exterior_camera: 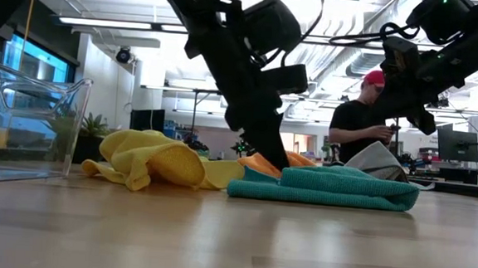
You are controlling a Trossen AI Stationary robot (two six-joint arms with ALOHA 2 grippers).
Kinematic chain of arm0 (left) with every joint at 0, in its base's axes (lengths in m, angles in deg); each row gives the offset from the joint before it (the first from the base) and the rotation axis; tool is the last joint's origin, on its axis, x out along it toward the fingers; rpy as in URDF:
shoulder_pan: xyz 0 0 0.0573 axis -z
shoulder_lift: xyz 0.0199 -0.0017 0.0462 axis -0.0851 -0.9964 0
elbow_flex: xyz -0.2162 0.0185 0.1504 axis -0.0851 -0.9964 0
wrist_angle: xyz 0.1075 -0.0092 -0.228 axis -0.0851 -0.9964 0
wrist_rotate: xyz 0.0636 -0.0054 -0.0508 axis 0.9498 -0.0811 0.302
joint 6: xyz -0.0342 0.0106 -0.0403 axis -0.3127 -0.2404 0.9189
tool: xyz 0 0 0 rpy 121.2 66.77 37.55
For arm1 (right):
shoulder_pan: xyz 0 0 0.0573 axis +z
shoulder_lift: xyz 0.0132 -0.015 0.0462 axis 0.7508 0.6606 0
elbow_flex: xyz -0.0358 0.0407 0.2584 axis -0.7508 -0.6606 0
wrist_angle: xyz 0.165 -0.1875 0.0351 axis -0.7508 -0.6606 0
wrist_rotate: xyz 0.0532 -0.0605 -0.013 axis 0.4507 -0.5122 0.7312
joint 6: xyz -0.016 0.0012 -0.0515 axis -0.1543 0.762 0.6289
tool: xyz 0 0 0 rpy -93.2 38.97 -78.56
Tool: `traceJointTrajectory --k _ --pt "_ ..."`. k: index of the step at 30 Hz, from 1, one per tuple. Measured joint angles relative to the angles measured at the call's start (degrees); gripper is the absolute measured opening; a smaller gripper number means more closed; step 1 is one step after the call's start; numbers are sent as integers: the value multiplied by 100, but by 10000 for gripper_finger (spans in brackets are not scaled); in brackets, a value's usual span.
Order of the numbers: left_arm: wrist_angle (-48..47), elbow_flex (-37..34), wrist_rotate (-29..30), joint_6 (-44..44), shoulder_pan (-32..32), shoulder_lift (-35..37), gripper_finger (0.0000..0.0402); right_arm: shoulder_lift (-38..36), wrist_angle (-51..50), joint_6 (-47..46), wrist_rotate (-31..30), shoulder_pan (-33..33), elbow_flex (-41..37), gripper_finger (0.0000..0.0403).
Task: Fold microfiber towels
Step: Fold the blue towel
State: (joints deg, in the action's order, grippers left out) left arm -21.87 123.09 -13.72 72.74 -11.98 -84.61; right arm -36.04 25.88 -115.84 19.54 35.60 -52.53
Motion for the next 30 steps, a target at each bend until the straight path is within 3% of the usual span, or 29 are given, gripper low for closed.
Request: traceJointTrajectory --k 3,10,13,22,30 --pt "20 -2 -95 410 -8 44 179 0 0 15 -22 0 0 0" --pt "-387 0 -1377 2565 -254 50 179 0 0 52 -24 0 0 0" --pt "-383 -2 -1614 3154 -349 50 179 0 0 58 -55 0 0 0" --pt "246 -2 -1652 4131 -653 -5 179 0 0 103 -90 0 0 0" --pt "367 0 -1672 4168 -805 -4 163 0 0 153 -92 0 0 0"
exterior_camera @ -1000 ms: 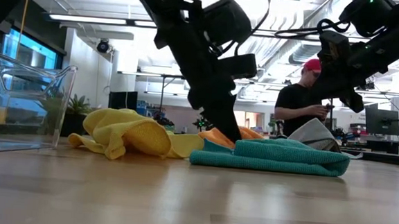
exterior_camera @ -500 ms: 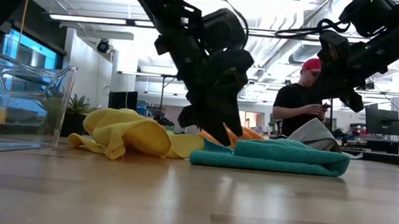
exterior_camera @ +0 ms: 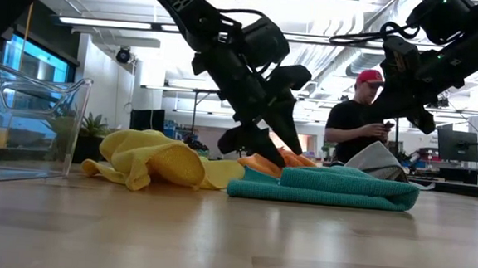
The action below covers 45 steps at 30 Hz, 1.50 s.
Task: Fold microfiber towels
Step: Fold the blue towel
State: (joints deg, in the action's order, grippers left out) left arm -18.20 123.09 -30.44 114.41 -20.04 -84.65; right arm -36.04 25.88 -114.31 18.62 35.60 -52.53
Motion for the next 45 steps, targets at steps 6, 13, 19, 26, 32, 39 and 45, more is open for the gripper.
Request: traceJointTrajectory --k 6,13,19,26,32,39,45 --pt "-88 363 0 -44 67 -343 150 0 0 -53 2 -1 0 0" --pt "-828 961 362 -471 70 -672 150 0 0 -121 126 0 0 0" --pt "-1055 951 362 -886 88 -672 150 0 0 -121 133 -1 0 0" --pt "-862 951 154 -993 204 -672 150 0 -1 -121 133 -2 0 0" --pt "-844 951 460 -1093 290 -807 150 0 -2 -121 133 -2 0 0" --pt "-776 955 560 -1137 297 -811 148 0 -2 -149 133 -1 -2 0" --pt "-778 997 695 -1140 280 -811 96 0 -2 -156 133 -2 -2 0"
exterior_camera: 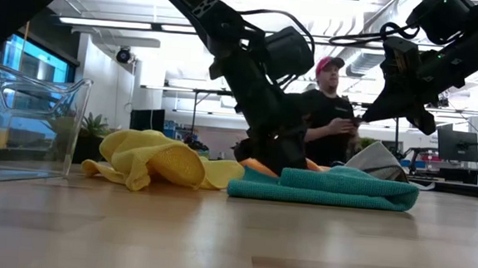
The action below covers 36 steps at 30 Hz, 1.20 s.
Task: Fold microfiber towels
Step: Fold the blue towel
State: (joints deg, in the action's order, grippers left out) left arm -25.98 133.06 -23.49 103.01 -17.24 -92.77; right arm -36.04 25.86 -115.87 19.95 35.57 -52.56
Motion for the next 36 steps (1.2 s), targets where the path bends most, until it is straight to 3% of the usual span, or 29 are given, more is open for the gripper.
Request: traceJointTrajectory --k 7,13,25,36 --pt "-23 4 1 -112 -11 20 6 0 0 -7 0 0 0 0" --pt "-73 17 162 -102 -44 209 5 -2 -3 -9 0 0 0 0" --pt "-1251 13 109 46 257 404 1 68 -50 -11 -15 0 -7 0" --pt "-1329 13 842 252 225 404 1 151 -39 9 -40 2 -7 0"
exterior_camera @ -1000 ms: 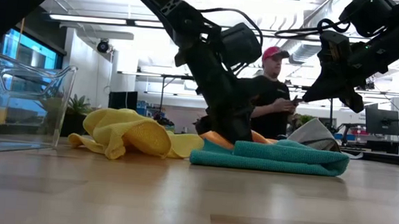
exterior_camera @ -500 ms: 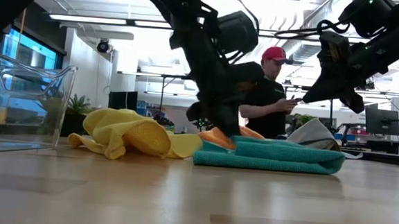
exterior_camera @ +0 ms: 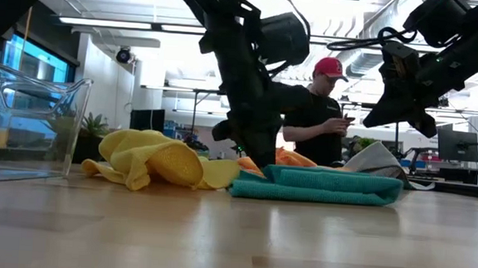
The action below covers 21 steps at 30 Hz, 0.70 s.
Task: Fold microfiber towels
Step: Fold the blue towel
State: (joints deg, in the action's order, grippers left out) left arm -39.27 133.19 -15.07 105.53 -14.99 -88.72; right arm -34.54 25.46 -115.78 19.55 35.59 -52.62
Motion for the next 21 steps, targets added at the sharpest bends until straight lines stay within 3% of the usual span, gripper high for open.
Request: traceJointTrajectory --k 11,15,21 --pt "24 -225 -45 -247 55 0 6 0 0 48 -21 -2 0 0" --pt "26 -228 231 -213 62 0 41 0 0 91 -23 -1 0 0" --pt "-56 -229 107 -330 -51 11 117 0 0 92 -23 0 0 0"
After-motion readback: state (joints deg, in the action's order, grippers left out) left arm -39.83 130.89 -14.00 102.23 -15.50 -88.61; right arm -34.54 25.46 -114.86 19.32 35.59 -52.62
